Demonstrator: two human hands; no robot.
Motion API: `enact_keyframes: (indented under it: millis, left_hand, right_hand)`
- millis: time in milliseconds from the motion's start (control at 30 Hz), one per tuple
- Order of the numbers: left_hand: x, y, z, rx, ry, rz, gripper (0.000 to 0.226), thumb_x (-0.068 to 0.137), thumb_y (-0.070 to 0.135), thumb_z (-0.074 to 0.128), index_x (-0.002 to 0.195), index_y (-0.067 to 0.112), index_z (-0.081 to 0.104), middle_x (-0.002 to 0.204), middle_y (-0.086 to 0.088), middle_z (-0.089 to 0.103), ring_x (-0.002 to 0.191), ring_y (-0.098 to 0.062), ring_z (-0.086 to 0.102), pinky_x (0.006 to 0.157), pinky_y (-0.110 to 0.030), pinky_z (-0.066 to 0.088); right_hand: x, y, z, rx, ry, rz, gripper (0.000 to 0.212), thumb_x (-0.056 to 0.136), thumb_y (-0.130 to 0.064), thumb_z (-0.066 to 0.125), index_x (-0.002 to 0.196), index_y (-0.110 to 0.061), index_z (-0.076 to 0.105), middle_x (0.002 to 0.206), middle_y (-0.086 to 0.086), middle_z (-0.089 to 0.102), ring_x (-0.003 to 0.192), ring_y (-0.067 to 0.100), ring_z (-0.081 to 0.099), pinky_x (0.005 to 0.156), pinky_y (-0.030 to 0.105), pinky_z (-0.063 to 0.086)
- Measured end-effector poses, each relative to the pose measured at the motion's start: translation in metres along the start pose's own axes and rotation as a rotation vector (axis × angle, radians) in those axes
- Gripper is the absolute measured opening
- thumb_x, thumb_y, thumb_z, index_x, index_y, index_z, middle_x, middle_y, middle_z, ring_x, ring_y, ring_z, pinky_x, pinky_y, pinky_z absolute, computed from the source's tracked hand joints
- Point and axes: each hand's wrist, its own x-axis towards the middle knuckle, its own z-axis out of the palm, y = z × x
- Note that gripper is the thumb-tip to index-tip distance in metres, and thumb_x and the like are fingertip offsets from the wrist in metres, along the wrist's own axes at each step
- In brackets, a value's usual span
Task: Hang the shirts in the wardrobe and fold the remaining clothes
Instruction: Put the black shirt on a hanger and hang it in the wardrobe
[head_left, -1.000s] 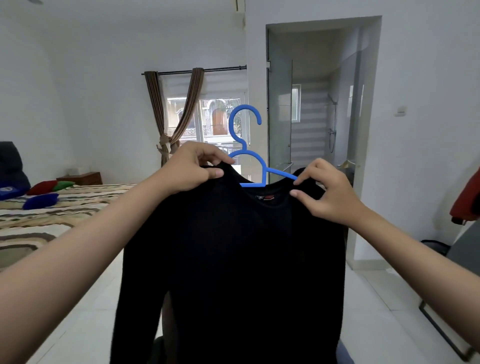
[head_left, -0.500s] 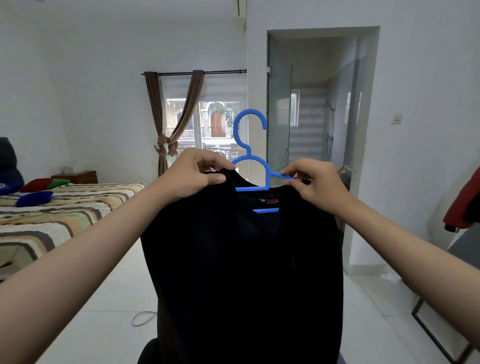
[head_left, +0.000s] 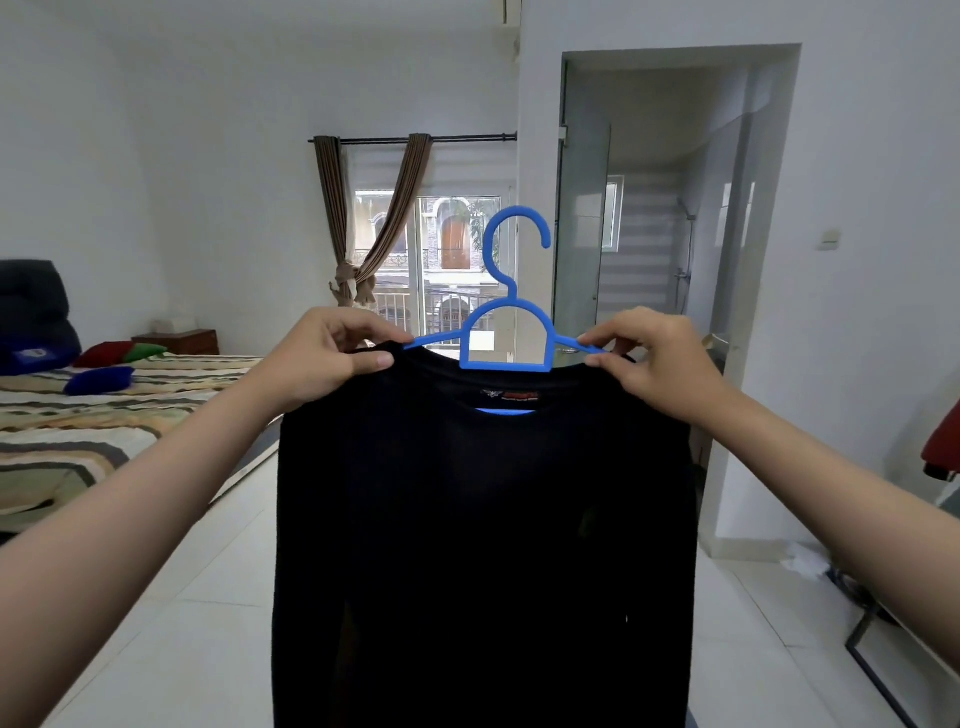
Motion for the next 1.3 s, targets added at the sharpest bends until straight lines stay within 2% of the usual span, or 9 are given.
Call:
enact_keyframes:
  millis: [100,267,333,467,600,700,867,1067,1300]
  left_hand:
    - [0.000,-0.001,0.000,0.046,0.000,-0.014,0.028,0.082,-0.004,0.064,0.102,0.016,0.069,0.098,-0.012,0.068,0.089,-0.013,0.064,0.080,-0.012,0.049]
    - [0.006,-0.001,0.007,0.055,0.102,-0.100,0.020,0.083,0.000,0.066,0.097,0.015,0.063,0.080,-0.017,0.065,0.064,-0.009,0.060,0.058,-0.009,0.046]
    - [0.008,0.001,0.013,0.041,0.138,-0.092,0.017,0.082,-0.001,0.066,0.095,0.010,0.063,0.083,-0.020,0.065,0.068,-0.011,0.061,0.059,-0.009,0.046]
    - [0.012,0.005,0.026,0.012,0.226,-0.078,0.019,0.079,-0.004,0.068,0.091,0.010,0.065,0.085,-0.006,0.068,0.069,0.005,0.063,0.065,-0.005,0.047]
    - [0.018,0.003,0.040,-0.053,0.271,-0.104,0.023,0.076,-0.004,0.071,0.083,0.018,0.070,0.082,0.001,0.073,0.078,-0.006,0.067,0.075,-0.017,0.051]
    - [0.017,0.006,0.054,-0.106,0.260,-0.106,0.027,0.075,-0.006,0.071,0.079,0.021,0.070,0.074,0.009,0.073,0.074,-0.005,0.067,0.070,-0.014,0.051]
    - [0.006,0.014,0.071,-0.145,0.279,-0.151,0.021,0.074,-0.008,0.071,0.084,0.010,0.070,0.085,-0.012,0.071,0.072,-0.006,0.066,0.069,-0.013,0.051]
    - [-0.013,0.026,0.084,-0.156,0.299,-0.219,0.023,0.074,-0.006,0.072,0.084,0.015,0.071,0.086,-0.008,0.071,0.079,-0.012,0.065,0.075,-0.018,0.051]
    - [-0.037,0.036,0.076,-0.215,0.272,-0.195,0.028,0.074,-0.010,0.070,0.078,0.018,0.068,0.084,-0.006,0.070,0.074,-0.005,0.064,0.072,-0.013,0.049]
  right_hand:
    - [0.002,-0.001,0.001,0.005,-0.002,0.051,0.019,0.078,-0.011,0.076,0.096,-0.016,0.074,0.078,-0.020,0.060,0.076,0.008,0.053,0.068,0.020,0.044]
    - [0.013,-0.002,-0.004,0.283,0.005,0.281,0.019,0.076,-0.006,0.076,0.091,-0.017,0.075,0.078,-0.008,0.069,0.071,0.009,0.059,0.066,0.011,0.048]
    - [0.016,-0.001,-0.007,0.323,0.010,0.316,0.019,0.075,-0.003,0.076,0.091,-0.014,0.075,0.076,-0.006,0.069,0.067,0.008,0.057,0.064,0.009,0.047]
    - [0.014,0.004,-0.008,0.297,0.010,0.354,0.018,0.076,-0.004,0.075,0.090,-0.014,0.075,0.077,-0.005,0.069,0.068,0.007,0.057,0.062,0.008,0.045]
    - [0.000,0.006,0.000,0.096,0.126,0.225,0.020,0.080,-0.004,0.071,0.097,-0.014,0.073,0.089,0.000,0.069,0.081,0.012,0.063,0.072,0.011,0.047]
    - [-0.012,0.006,0.011,-0.008,0.186,-0.011,0.027,0.081,-0.007,0.070,0.107,-0.011,0.071,0.100,0.006,0.065,0.089,0.018,0.062,0.079,0.034,0.054]
    - [-0.020,-0.006,0.026,-0.099,0.189,-0.089,0.045,0.077,-0.036,0.073,0.117,-0.017,0.067,0.126,0.014,0.056,0.110,0.026,0.054,0.089,0.047,0.049]
    - [-0.023,-0.024,0.043,-0.190,0.165,-0.051,0.062,0.066,-0.047,0.080,0.123,-0.026,0.064,0.133,0.014,0.051,0.118,0.028,0.043,0.091,0.051,0.045]
    - [-0.033,-0.054,0.053,-0.379,0.250,0.003,0.055,0.069,-0.045,0.077,0.121,-0.031,0.065,0.127,0.013,0.048,0.111,0.027,0.040,0.084,0.043,0.034]
